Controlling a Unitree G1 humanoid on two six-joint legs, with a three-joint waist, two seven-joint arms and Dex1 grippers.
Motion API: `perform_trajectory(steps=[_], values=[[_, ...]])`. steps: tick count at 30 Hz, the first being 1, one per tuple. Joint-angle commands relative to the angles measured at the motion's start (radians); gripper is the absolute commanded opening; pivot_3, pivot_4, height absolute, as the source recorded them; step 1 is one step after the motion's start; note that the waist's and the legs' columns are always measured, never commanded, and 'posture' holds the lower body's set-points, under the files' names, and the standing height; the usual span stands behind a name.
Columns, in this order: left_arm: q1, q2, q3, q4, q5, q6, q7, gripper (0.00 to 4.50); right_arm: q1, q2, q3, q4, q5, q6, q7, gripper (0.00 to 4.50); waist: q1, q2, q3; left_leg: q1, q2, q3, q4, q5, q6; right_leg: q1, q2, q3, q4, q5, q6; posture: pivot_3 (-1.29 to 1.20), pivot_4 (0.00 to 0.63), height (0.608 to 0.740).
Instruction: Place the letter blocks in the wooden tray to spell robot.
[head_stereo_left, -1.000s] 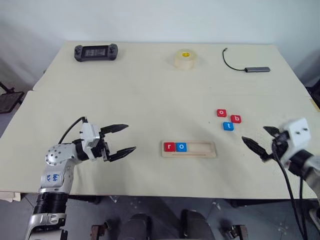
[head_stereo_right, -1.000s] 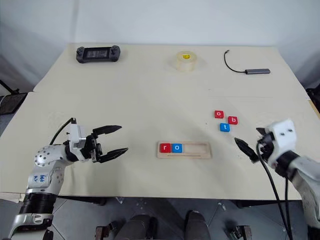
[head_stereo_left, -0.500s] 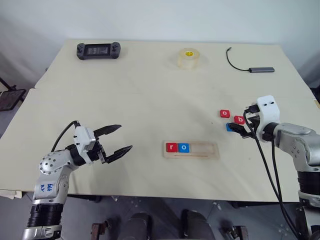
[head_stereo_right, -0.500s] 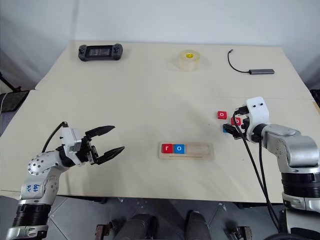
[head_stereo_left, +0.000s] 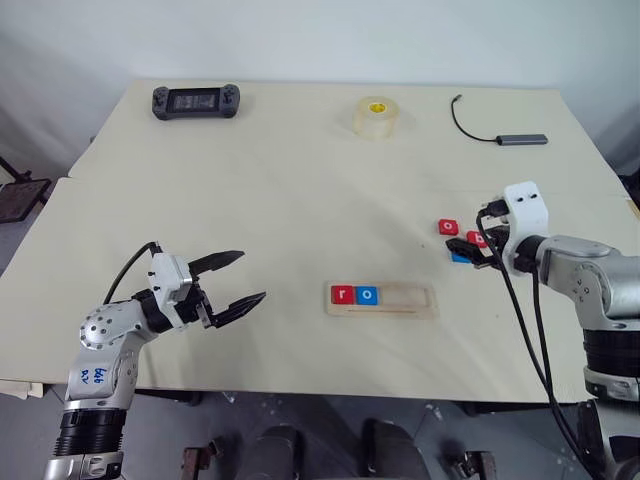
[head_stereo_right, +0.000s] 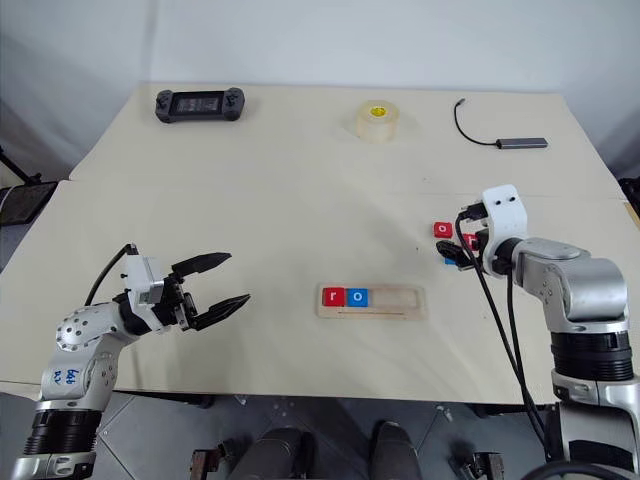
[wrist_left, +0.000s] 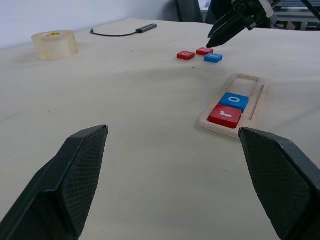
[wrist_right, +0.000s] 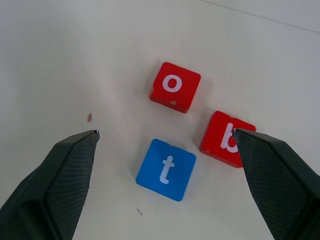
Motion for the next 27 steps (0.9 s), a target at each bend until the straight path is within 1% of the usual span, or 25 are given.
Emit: perform_trajectory(steps=[1,4,12,19,23,27], values=[[0.003,0.004,0.007,-0.051,-0.018,-0.004,0.005,4.43,-0.05,-0.002,-0.013,-0.001,-0.006,0.026,-0.006,4.5,-0.002,0.0,0.0,0.0,0.0,0.0,0.0,0.0,0.0,0.0,0.0,0.0,0.0,0.0,0.0,0.0,0.15,0.74],[0.006,0.0,0.006,-0.052,-0.012,-0.009,0.011,4.43,-0.074,-0.005,0.007,0.038,-0.037,0.009,-0.01,4.5,-0.003,0.0,0.0,0.0,0.0,0.0,0.0,0.0,0.0,0.0,0.0,0.0,0.0,0.0,0.0,0.0,0.15,0.74],[0.017,-0.013,-0.003,-0.066,-0.009,-0.012,0.027,4.43,-0.088,-0.003,0.003,0.115,-0.084,-0.012,-0.023,4.5,-0.006,0.0,0.0,0.0,0.0,0.0,0.0,0.0,0.0,-0.001,0.0,0.0,0.0,0.0,0.0,0.0,0.15,0.74],[0.006,-0.021,-0.025,-0.069,-0.003,-0.011,0.024,4.43,-0.171,0.019,-0.023,0.331,-0.116,-0.047,-0.046,4.5,-0.02,0.0,0.0,0.0,0.0,0.0,0.0,0.0,0.0,-0.001,0.0,0.0,0.0,0.0,0.0,0.0,0.15,0.74],[-0.002,-0.022,-0.036,-0.068,-0.002,-0.015,0.024,4.43,-0.217,0.035,-0.005,0.44,-0.138,-0.09,-0.035,4.5,-0.021,0.0,0.0,0.0,0.0,0.0,0.0,0.0,0.0,-0.001,0.001,0.0,0.001,0.0,0.0,0.0,0.15,0.74],[-0.001,-0.023,-0.042,-0.073,-0.003,-0.018,0.024,4.43,-0.242,0.056,0.018,0.496,-0.158,-0.116,-0.024,4.5,-0.022,0.0,0.0,0.0,0.0,0.001,0.0,0.0,0.0,-0.001,0.001,0.0,0.001,0.0,0.0,0.0,0.15,0.74]])
